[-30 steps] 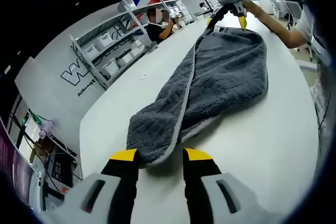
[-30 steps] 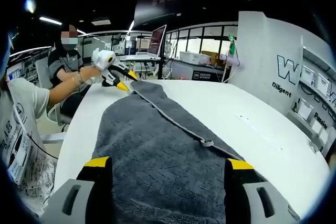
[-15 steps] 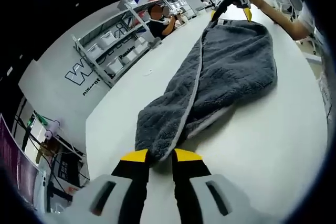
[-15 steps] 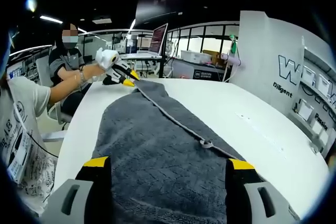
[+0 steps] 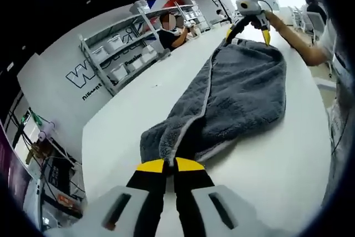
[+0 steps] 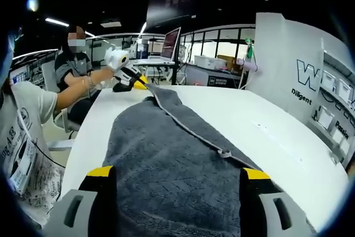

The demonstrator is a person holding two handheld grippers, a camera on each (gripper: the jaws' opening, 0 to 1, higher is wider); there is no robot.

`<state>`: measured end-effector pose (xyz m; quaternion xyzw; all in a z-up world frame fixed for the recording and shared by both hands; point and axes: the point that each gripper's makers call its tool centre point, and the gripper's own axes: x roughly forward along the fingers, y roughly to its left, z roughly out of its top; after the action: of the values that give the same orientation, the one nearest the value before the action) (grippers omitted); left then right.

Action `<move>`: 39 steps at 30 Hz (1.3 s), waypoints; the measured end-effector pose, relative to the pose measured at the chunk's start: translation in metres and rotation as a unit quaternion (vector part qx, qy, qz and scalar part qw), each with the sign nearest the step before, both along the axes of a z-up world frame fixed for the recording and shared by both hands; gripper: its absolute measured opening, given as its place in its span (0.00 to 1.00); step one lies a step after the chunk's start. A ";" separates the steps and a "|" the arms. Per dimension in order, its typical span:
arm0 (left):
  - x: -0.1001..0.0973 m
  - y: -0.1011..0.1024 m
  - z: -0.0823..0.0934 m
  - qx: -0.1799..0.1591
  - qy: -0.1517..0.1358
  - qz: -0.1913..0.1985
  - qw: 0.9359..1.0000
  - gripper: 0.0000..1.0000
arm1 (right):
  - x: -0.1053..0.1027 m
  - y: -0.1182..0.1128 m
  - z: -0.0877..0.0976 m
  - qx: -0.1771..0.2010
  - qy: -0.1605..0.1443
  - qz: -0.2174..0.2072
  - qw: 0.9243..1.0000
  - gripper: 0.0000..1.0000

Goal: Fold the towel on the table until its edges align and the towel forms a compact rectangular stack.

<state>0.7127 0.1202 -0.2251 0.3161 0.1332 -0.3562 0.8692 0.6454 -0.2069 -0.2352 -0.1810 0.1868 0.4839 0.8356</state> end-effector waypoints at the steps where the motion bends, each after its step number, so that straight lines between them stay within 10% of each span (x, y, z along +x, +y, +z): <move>1: 0.000 -0.001 0.003 -0.005 0.001 0.001 1.000 0.06 | 0.001 -0.001 0.000 -0.003 -0.001 -0.001 1.000 0.96; 8: -0.012 -0.027 0.037 -0.125 0.062 -0.015 0.990 0.06 | 0.000 -0.004 0.002 0.000 -0.003 -0.004 1.000 0.96; 19: 0.000 -0.068 0.097 -0.314 0.146 0.011 0.938 0.06 | -0.001 -0.005 0.008 0.007 -0.009 -0.002 1.000 0.96; 32: 0.072 -0.056 0.135 -0.416 0.130 0.093 0.895 0.06 | 0.001 -0.008 0.014 0.013 -0.014 -0.003 1.000 0.96; 39: 0.119 -0.025 0.105 -0.381 0.114 0.166 0.902 0.06 | -0.001 -0.005 0.015 0.013 -0.016 0.002 1.000 0.96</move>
<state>0.8315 0.0948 -0.1196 -0.1088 0.1361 -0.2642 0.9486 0.6440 -0.2121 -0.2207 -0.1784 0.1665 0.4852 0.8397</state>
